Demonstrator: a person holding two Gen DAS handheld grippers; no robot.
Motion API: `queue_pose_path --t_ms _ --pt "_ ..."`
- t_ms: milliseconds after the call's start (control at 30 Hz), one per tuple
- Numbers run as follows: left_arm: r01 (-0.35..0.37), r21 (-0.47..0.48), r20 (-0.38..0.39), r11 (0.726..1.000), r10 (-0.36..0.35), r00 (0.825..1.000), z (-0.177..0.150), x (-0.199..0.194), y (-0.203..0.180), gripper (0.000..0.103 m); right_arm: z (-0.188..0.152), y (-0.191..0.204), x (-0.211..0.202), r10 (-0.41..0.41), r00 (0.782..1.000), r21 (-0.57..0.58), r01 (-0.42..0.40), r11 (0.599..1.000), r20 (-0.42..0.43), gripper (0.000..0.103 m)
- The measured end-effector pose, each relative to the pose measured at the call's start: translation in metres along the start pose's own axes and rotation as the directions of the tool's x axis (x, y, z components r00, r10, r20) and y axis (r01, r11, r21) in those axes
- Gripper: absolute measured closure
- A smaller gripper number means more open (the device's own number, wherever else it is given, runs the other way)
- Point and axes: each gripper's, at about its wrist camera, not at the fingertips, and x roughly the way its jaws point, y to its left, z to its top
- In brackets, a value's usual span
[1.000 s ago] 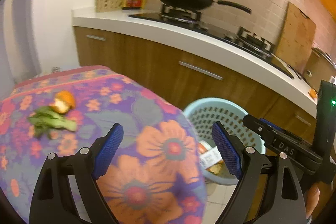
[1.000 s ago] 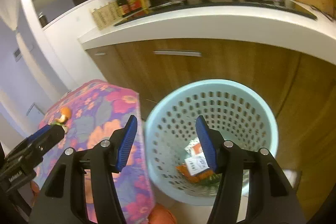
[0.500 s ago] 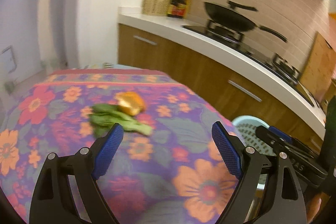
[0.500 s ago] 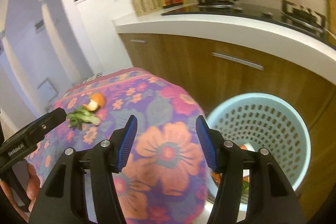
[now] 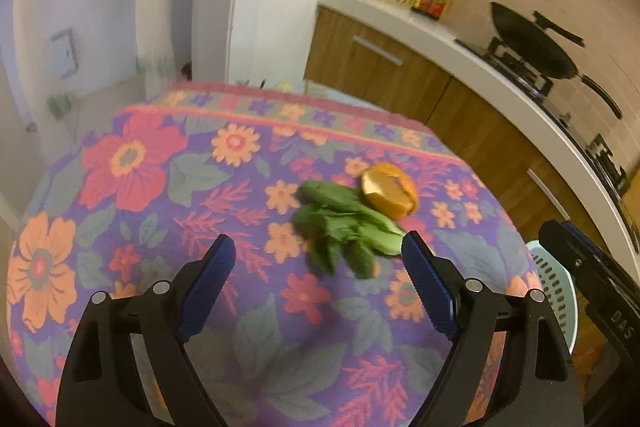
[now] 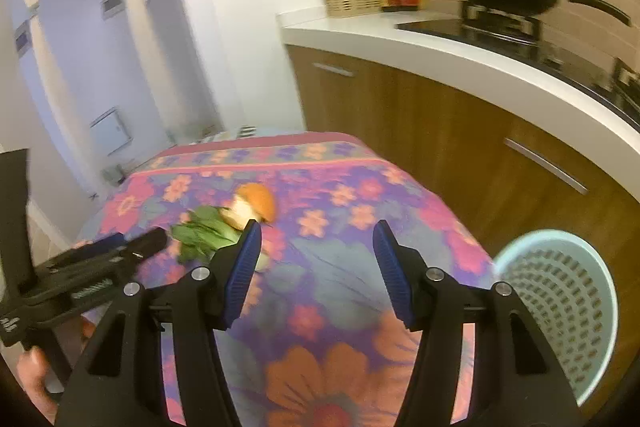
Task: Collect trash
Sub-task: 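Move both tools back to the table toward the bok choy and peel, then grasp the bok choy leaves with the left tool while the right tool grasps the orange peel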
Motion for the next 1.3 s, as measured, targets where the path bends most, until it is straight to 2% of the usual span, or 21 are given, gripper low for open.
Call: queue_pose_path --t_ms 167,233,333,400,433,467,633,767,833,900,933,1000,1067,1100,1133,1200,1233,1300 --pt "0.061 -0.049 -0.052 0.997 -0.064 0.997 0.009 0.022 0.01 0.025 0.014 0.019 0.032 0.069 0.996 -0.042 -0.071 0.997 -0.053 0.049" --pt "0.063 -0.062 -0.069 0.996 -0.067 0.995 0.01 0.03 0.013 0.027 0.018 0.024 0.048 0.105 0.991 -0.04 -0.109 0.993 -0.084 0.049" --pt "0.071 -0.07 -0.082 0.995 -0.077 0.994 0.011 0.042 0.016 0.031 0.022 0.027 0.071 0.119 0.986 -0.04 -0.124 0.991 -0.12 0.049" --pt "0.073 -0.062 -0.087 0.995 -0.078 0.993 0.012 0.047 0.014 0.033 0.024 0.03 0.084 0.115 0.984 -0.045 -0.122 0.991 -0.135 0.055" --pt "0.073 -0.058 -0.089 0.996 -0.078 0.993 0.012 0.05 0.013 0.035 0.024 0.03 0.091 0.122 0.982 -0.042 -0.129 0.991 -0.144 0.064" --pt "0.07 -0.055 -0.092 0.996 -0.074 0.993 0.011 0.053 0.012 0.035 0.025 0.031 0.098 0.14 0.978 -0.036 -0.147 0.988 -0.155 0.067" --pt "0.082 -0.075 -0.083 0.994 -0.088 0.993 0.011 0.058 0.015 0.035 0.024 0.029 0.12 0.156 0.969 -0.013 -0.162 0.987 -0.19 0.069" --pt "0.083 -0.069 -0.074 0.994 -0.088 0.993 0.01 0.057 0.015 0.038 0.021 0.029 0.135 0.19 0.955 0.007 -0.194 0.981 -0.227 0.075" --pt "0.096 -0.061 -0.072 0.994 -0.1 0.992 0.009 0.057 0.013 0.046 0.021 0.032 0.14 0.185 0.952 -0.005 -0.192 0.981 -0.242 0.079" --pt "0.097 -0.057 -0.066 0.994 -0.1 0.993 0.009 0.057 0.011 0.048 0.021 0.034 0.141 0.203 0.947 -0.008 -0.211 0.977 -0.248 0.087" --pt "0.108 -0.062 -0.069 0.992 -0.112 0.991 0.009 0.058 0.011 0.053 0.02 0.034 0.143 0.211 0.943 -0.004 -0.219 0.976 -0.258 0.094" --pt "0.126 -0.072 -0.072 0.989 -0.131 0.989 0.009 0.058 0.012 0.058 0.019 0.032 0.144 0.215 0.94 0.006 -0.221 0.975 -0.264 0.095" --pt "0.148 -0.068 -0.073 0.987 -0.152 0.986 0.008 0.058 0.01 0.069 0.019 0.031 0.142 0.229 0.94 0.015 -0.233 0.972 -0.253 0.097" --pt "0.164 -0.059 -0.072 0.985 -0.168 0.983 0.008 0.057 0.007 0.079 0.019 0.03 0.142 0.233 0.94 0.019 -0.236 0.972 -0.248 0.097" --pt "0.17 -0.05 -0.072 0.984 -0.174 0.982 0.007 0.056 0.004 0.082 0.019 0.029 0.14 0.237 0.941 0.025 -0.238 0.971 -0.243 0.098" --pt "0.144 0.002 -0.062 0.99 -0.144 0.988 0.007 0.052 -0.003 0.087 0.019 0.026 0.137 0.242 0.942 0.035 -0.241 0.97 -0.232 0.098" --pt "0.136 0.026 -0.057 0.99 -0.135 0.989 0.007 0.05 -0.005 0.094 0.019 0.022 0.133 0.249 0.943 0.043 -0.246 0.968 -0.222 0.098" --pt "0.156 0.066 -0.041 0.986 -0.154 0.987 0.008 0.041 -0.005 0.099 0.019 0.015 0.125 0.256 0.946 0.059 -0.249 0.967 -0.197 0.098"
